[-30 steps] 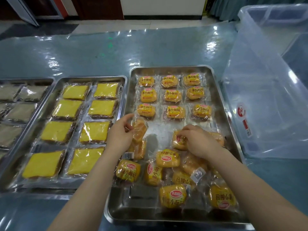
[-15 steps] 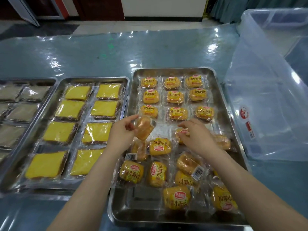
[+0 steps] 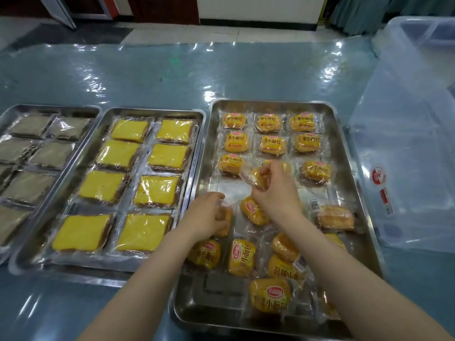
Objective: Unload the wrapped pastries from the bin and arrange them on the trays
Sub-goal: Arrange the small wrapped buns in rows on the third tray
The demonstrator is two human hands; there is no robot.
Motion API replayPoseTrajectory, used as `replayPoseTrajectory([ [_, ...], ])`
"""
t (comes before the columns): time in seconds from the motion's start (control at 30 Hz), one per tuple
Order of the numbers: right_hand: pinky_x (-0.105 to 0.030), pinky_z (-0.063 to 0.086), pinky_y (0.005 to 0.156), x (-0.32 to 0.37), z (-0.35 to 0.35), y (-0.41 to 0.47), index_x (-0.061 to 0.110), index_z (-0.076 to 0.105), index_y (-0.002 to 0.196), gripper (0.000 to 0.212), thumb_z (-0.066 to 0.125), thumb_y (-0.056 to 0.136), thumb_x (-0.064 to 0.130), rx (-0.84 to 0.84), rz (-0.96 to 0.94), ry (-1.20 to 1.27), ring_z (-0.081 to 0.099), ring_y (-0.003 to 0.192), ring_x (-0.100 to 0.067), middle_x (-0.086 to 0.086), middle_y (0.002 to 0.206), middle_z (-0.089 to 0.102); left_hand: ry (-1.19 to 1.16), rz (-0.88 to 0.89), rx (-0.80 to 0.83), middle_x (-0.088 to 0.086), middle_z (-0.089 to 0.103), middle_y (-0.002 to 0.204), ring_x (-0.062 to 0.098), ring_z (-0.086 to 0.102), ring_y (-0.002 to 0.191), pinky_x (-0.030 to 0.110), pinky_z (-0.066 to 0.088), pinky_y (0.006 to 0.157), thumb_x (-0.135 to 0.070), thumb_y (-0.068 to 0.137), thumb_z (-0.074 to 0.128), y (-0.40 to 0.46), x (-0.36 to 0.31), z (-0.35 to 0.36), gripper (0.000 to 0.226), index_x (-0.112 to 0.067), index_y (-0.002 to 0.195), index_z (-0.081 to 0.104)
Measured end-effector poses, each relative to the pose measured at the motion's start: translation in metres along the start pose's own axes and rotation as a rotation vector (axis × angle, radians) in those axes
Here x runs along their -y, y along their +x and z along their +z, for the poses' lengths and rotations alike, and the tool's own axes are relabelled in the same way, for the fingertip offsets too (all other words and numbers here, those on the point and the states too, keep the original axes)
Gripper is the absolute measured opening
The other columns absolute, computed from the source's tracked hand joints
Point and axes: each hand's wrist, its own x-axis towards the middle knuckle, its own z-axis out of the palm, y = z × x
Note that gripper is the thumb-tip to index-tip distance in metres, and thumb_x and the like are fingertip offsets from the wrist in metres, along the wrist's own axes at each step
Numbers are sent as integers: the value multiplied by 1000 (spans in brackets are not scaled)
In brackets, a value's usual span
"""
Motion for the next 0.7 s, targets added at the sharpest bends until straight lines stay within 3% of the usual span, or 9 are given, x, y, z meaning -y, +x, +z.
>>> replayPoseTrajectory([
  [0.07, -26, 34, 52, 2, 9, 2, 31, 41, 90, 36, 73, 73, 24, 86, -27, -90, 53, 72, -12, 12, 82, 52, 97, 30, 16, 4, 44, 140, 22, 41, 126, 32, 34, 102, -33, 75, 75, -1, -1, 3, 73, -19, 138, 39],
  [0.13, -28, 38, 60, 2, 20, 1, 29, 45, 98, 37, 73, 76, 38, 201, -48, -210, 54, 81, -14, 9, 92, 53, 98, 26, 0, 4, 47, 135, 22, 42, 123, 33, 35, 100, -36, 74, 75, -4, -1, 5, 72, -19, 136, 41],
  [0.2, -29, 43, 70, 1, 28, -2, 25, 50, 112, 52, 70, 75, 55, 329, -48, -268, 52, 90, -15, 7, 99, 50, 92, 32, -37, 2, 51, 128, 21, 44, 118, 31, 38, 94, -36, 73, 76, -10, 0, 9, 68, -21, 131, 44],
  [0.27, -33, 48, 81, 0, 32, -4, 24, 50, 126, 60, 60, 80, 61, 407, -53, -241, 54, 98, -18, 3, 110, 53, 32, 12, -121, -3, 52, 118, 16, 46, 110, 27, 40, 85, -32, 70, 78, -19, 0, 14, 58, -24, 118, 47],
  [0.4, -37, 40, 99, -5, 32, -8, 21, 41, 142, 46, 44, 97, 27, 523, -145, -319, 47, 120, -28, -8, 137, 46, -83, -43, -300, -8, 50, 98, 11, 50, 90, 19, 37, 66, -21, 66, 80, -32, 2, 19, 50, -27, 96, 41],
  [0.5, -37, 42, 95, -6, 29, -9, 23, 57, 126, 38, 46, 92, 12, 424, -171, -300, 44, 117, -25, -2, 124, 46, -123, -68, -322, -13, 46, 93, 9, 49, 88, 20, 38, 67, -26, 64, 83, -39, 8, 18, 53, -30, 96, 40],
  [0.57, -38, 37, 101, -6, 28, -6, 25, 62, 110, 33, 50, 87, 5, 328, -220, -324, 38, 125, -24, 0, 131, 44, -165, -80, -349, -17, 45, 95, 7, 49, 91, 20, 39, 71, -31, 61, 85, -44, 12, 14, 60, -34, 100, 39],
  [0.63, -40, 31, 107, -4, 28, -2, 25, 59, 113, 39, 50, 84, 1, 364, -275, -376, 32, 133, -25, 2, 145, 37, -217, -71, -359, -18, 47, 100, 7, 50, 95, 21, 39, 76, -33, 60, 85, -46, 14, 10, 67, -40, 105, 35],
  [0.7, -38, 37, 102, -2, 29, -1, 29, 54, 124, 53, 49, 81, -2, 471, -273, -386, 38, 128, -23, 3, 143, 39, -270, -74, -371, -19, 48, 102, 6, 51, 98, 22, 41, 79, -35, 61, 85, -48, 16, 6, 69, -44, 108, 36],
])
